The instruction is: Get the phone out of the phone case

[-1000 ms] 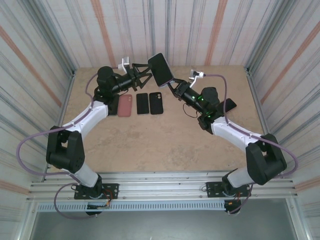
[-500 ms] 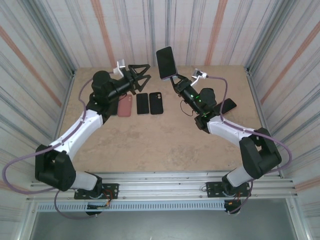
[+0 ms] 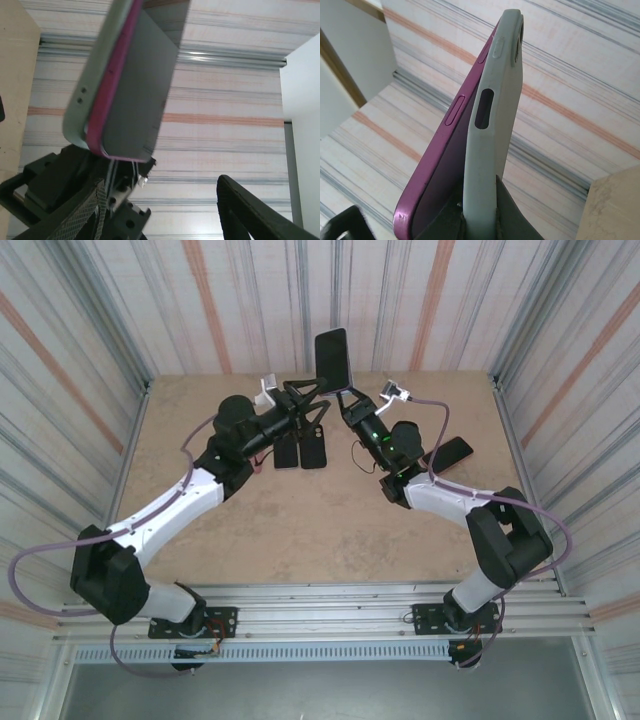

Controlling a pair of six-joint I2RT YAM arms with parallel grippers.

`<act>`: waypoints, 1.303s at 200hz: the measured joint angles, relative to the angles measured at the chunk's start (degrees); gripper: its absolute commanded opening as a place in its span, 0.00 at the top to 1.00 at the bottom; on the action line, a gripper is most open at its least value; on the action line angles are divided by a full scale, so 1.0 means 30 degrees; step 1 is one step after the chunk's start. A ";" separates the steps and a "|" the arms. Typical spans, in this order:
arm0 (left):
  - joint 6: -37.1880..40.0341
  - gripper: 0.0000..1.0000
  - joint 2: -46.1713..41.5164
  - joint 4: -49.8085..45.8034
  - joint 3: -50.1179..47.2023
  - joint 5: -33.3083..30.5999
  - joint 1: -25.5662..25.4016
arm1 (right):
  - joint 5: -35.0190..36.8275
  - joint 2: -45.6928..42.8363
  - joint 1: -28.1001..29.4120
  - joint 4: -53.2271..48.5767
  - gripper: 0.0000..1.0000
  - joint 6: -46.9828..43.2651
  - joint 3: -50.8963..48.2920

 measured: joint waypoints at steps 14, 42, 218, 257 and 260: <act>-0.0117 0.42 0.0328 -0.0015 0.0109 -0.0386 -0.0087 | 0.0080 0.0000 0.0138 0.0051 0.99 -0.0168 0.0000; -0.0546 0.46 0.0656 0.0015 0.0146 -0.0991 -0.0204 | 0.0386 0.0000 0.0357 0.0160 0.99 -0.0357 0.0000; -0.0984 0.57 0.0160 0.0270 0.0044 -0.1268 -0.0364 | 0.0590 0.0168 0.0131 0.0452 0.99 -0.0823 0.0007; -0.0998 0.58 0.0182 0.0393 0.0044 -0.1268 -0.0364 | 0.0444 0.0495 0.0095 0.0444 0.99 -0.0816 0.0015; -0.0998 0.58 0.0204 0.0430 0.0044 -0.1268 -0.0364 | 0.0437 0.0510 0.0095 0.0452 0.99 -0.0816 0.0015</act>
